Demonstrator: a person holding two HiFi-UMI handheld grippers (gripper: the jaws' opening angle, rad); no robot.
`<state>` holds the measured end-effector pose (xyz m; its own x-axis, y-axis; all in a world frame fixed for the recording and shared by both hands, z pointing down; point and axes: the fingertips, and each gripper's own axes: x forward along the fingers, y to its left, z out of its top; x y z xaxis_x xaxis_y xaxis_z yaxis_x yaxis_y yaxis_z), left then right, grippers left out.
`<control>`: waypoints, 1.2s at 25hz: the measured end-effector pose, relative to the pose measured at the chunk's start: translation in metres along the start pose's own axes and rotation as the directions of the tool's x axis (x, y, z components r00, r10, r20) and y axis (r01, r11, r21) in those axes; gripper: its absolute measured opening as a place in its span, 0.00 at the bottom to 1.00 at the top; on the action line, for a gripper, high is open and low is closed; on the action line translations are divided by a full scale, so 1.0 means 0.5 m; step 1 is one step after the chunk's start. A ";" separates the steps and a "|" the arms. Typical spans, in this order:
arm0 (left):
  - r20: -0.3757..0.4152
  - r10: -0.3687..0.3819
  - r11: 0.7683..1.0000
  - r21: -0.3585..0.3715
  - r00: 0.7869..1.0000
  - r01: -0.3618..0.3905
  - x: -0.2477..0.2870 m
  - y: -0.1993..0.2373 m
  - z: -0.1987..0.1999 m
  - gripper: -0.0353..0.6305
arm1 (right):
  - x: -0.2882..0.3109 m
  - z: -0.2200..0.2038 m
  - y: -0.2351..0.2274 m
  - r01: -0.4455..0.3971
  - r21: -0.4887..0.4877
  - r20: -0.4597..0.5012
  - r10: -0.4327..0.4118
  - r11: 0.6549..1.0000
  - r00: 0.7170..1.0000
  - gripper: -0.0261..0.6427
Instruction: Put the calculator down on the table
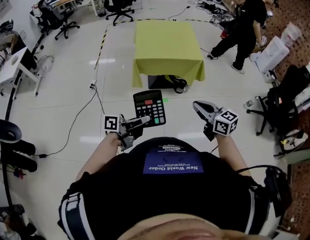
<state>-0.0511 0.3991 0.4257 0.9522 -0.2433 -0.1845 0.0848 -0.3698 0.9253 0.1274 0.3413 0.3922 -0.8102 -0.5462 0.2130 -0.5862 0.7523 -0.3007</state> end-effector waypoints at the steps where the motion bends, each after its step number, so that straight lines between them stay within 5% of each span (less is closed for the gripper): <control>1: 0.007 0.012 1.000 -0.001 1.000 -0.012 0.006 0.011 0.012 0.18 | 0.013 0.006 -0.018 -0.014 0.000 0.003 0.014 1.000 1.000 0.02; 7: 0.093 0.086 0.994 0.064 0.992 -0.092 0.097 0.028 0.111 0.18 | 0.051 0.081 -0.150 -0.141 -0.028 -0.009 0.141 0.990 0.990 0.02; 16: 0.240 0.101 0.988 0.093 0.966 -0.126 0.291 0.089 0.245 0.18 | 0.077 0.172 -0.391 -0.273 -0.085 -0.040 0.271 0.958 0.962 0.02; 23: 0.237 0.121 0.985 0.094 0.964 -0.147 0.360 0.116 0.313 0.18 | 0.105 0.183 -0.486 -0.305 -0.050 -0.047 0.303 0.951 0.952 0.02; 30: 0.183 0.104 0.989 0.087 0.978 -0.122 0.330 0.211 0.430 0.18 | 0.203 0.186 -0.552 -0.238 -0.044 -0.048 0.235 0.970 0.971 0.02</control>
<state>0.0517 0.1273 0.4214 0.8859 -0.4408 -0.1445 -0.0579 -0.4142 0.9084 0.2073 0.0437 0.4103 -0.9246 -0.3351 0.1810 -0.3765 0.8759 -0.3018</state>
